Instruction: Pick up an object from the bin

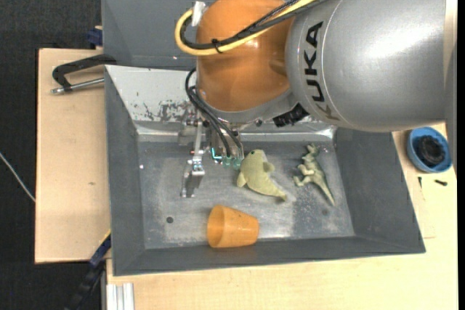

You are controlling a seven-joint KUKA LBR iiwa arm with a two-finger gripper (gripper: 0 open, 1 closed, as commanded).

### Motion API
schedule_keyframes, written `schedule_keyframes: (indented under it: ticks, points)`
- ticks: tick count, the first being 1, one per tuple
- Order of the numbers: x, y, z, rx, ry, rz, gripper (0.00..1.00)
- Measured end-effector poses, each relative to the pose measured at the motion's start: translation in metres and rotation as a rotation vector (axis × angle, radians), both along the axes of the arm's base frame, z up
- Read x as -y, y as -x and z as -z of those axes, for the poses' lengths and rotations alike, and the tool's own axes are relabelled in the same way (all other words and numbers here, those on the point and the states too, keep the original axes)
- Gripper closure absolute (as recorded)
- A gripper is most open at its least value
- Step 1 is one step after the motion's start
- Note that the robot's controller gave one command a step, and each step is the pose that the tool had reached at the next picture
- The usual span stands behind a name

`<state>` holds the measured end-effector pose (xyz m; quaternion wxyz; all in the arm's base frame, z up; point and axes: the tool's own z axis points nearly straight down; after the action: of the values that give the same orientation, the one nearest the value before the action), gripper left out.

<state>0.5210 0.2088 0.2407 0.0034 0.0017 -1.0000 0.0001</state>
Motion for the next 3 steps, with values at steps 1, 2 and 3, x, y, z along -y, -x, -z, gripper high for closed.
schedule_keyframes:
  ticks: [1,2,3]
  points:
    - [0.086,0.013,0.055,0.004,0.001,-0.307,0.00]
    - [0.105,0.026,0.104,0.002,-0.002,-0.371,0.00]
    - [0.116,0.023,0.170,0.011,-0.004,-0.572,0.00]
